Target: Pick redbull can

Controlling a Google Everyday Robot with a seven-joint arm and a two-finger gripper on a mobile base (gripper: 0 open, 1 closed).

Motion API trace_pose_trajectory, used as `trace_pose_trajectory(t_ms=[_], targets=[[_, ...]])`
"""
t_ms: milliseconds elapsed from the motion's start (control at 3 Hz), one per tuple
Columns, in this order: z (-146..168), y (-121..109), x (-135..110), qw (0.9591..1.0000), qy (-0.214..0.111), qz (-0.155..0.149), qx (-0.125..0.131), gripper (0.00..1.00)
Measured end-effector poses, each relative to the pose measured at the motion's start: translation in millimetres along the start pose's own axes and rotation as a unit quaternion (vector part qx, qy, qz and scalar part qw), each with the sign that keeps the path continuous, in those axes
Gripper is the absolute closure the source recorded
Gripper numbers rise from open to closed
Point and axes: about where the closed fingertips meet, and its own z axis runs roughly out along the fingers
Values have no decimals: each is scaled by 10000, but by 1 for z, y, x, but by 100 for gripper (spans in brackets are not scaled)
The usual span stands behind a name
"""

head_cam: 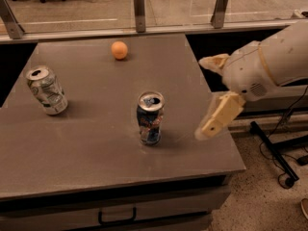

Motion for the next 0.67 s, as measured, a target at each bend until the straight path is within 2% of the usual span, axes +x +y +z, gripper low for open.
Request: trace_pose_trajectory(t_ms=[333, 667], targets=[[40, 13, -58, 9916, -1201, -147, -446, 0], [59, 34, -97, 9738, -2010, -392, -994, 0]])
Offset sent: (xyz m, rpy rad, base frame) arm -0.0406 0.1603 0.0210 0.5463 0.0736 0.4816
